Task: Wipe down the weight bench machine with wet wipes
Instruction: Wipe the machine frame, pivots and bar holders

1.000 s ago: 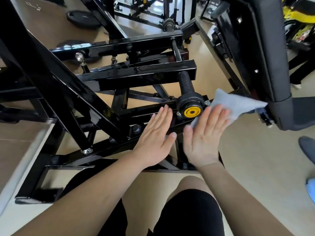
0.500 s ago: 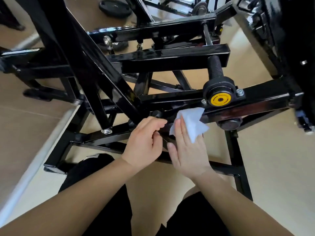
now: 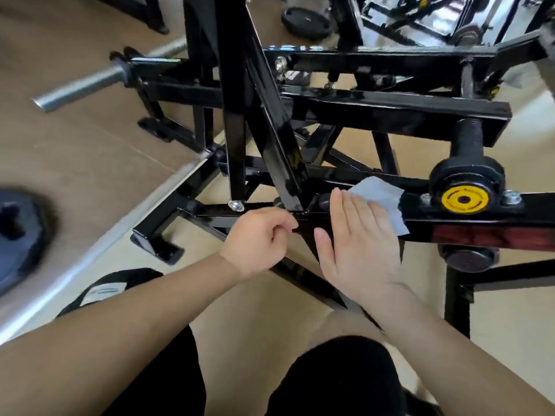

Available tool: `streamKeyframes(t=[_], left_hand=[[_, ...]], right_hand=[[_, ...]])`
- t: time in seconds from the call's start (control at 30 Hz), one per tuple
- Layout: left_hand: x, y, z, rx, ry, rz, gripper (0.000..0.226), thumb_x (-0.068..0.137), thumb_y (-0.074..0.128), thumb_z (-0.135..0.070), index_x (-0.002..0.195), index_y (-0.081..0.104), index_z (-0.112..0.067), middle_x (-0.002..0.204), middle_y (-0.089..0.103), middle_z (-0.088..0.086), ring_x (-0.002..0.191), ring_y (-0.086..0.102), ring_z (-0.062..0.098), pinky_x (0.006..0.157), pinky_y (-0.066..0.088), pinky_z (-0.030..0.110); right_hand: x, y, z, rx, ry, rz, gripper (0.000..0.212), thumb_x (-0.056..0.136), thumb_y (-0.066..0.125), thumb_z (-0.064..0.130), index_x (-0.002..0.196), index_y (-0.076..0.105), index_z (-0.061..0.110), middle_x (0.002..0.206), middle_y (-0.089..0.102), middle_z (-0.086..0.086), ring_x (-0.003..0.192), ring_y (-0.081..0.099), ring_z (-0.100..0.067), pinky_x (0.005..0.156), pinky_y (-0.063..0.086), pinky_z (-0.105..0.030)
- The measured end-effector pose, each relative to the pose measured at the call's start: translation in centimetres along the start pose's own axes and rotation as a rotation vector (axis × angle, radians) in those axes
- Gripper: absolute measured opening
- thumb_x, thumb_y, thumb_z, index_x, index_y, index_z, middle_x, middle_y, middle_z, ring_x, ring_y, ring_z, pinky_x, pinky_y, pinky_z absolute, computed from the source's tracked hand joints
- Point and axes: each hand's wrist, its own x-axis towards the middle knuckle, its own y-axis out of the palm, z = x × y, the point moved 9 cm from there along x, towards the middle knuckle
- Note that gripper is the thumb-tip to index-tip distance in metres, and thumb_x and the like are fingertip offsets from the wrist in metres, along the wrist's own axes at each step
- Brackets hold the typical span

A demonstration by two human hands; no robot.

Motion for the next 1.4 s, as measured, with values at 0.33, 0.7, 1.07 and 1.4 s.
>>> streamKeyframes(t=[0.33,0.7,1.07,1.4], left_hand=[[-2.1,0.4,0.0,0.109,-0.200,0.054,0.050,0.103,0.049,-0.030,0.153,0.044,-0.023,0.150,0.053,-0.001,0.135,0.052,0.016,0.112,0.043,0.034],[-2.7,0.6,0.6,0.143,-0.244,0.132,0.057,0.108,0.043,-0.040,0.161,0.029,-0.023,0.160,0.042,-0.002,0.138,0.050,0.017,0.112,0.042,0.037],[-2.4,-3.4,1.9,0.154,-0.328,0.017,0.013,0.100,0.052,-0.024,0.108,0.059,-0.016,0.098,0.068,0.003,0.090,0.065,0.024,0.079,0.054,0.037],[-3.3,-7.0,3.7,0.087,-0.361,-0.160,0.042,0.101,0.053,-0.030,0.142,0.055,-0.027,0.116,0.072,-0.009,0.098,0.068,0.017,0.089,0.055,0.035]], right_hand=[[1.9,-0.3,-1.9,-0.408,0.075,0.335,0.094,0.101,0.000,0.062,0.134,0.050,-0.010,0.124,0.060,-0.031,0.117,0.055,-0.044,0.110,0.033,-0.057],[-0.4,-1.4,-2.6,-0.148,-0.172,-0.088,0.035,0.093,0.053,0.008,0.125,0.066,0.001,0.126,0.069,-0.018,0.123,0.062,-0.036,0.109,0.043,-0.051],[4.0,-0.9,2.0,0.602,0.361,-0.317,0.027,0.107,0.049,0.022,0.122,0.071,0.017,0.109,0.074,-0.001,0.106,0.067,-0.031,0.081,0.059,-0.046],[7.2,1.8,7.1,0.929,0.219,-0.092,0.066,0.106,0.018,0.050,0.165,0.002,0.023,0.173,-0.006,0.011,0.157,-0.007,-0.001,0.129,0.015,-0.045]])
